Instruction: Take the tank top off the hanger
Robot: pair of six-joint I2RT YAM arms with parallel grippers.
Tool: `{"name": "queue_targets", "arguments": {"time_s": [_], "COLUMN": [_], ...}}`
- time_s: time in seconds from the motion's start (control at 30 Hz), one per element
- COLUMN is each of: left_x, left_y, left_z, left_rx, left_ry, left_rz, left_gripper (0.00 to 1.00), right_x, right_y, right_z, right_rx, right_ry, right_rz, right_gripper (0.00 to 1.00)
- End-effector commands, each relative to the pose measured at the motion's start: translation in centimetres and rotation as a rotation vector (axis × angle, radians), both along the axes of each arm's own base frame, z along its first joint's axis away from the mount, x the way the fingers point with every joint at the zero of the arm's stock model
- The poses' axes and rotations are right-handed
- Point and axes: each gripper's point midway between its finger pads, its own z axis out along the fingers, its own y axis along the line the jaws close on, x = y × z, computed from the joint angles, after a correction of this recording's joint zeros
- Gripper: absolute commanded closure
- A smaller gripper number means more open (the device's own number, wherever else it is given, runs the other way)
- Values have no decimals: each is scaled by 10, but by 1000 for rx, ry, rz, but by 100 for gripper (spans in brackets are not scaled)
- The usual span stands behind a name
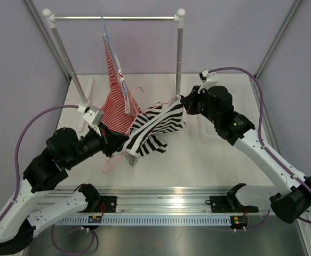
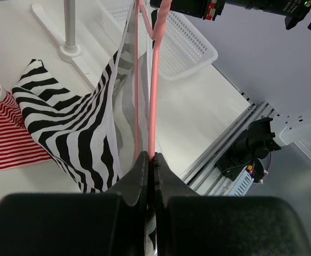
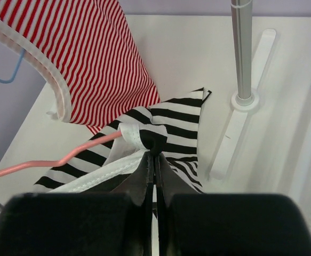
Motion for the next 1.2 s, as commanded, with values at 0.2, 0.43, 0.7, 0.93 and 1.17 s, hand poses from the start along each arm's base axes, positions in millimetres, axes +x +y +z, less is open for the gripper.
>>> {"name": "queue_targets", "arguments": {"time_s": [0.2,0.43,0.7,0.93,1.17], "left_x": [-12,-9,9,66,83], "left_y": [19,18,-2,-26,-28], "left_z": [39,43,94,101,132], "left_rx": [-116,-126,-322,-470,-559], "left_ry": [-127,-132,-361,-516,-651], "left_rz": [23,32,26,168,238], "left_gripper": [100,100,100,100,100], "right_x": [24,26,-43,-81,-89], "right_y": [-27,-22,49,36,-6], "right_z": [-10,-3,-2,5,-18], "right_rx": [-81,-64,110,133,-23], "right_ry": [12,6,-26,-50,19], "right_rz": [-156,-129,421,478,320], "right_gripper": [100,100,100,100,100]}}
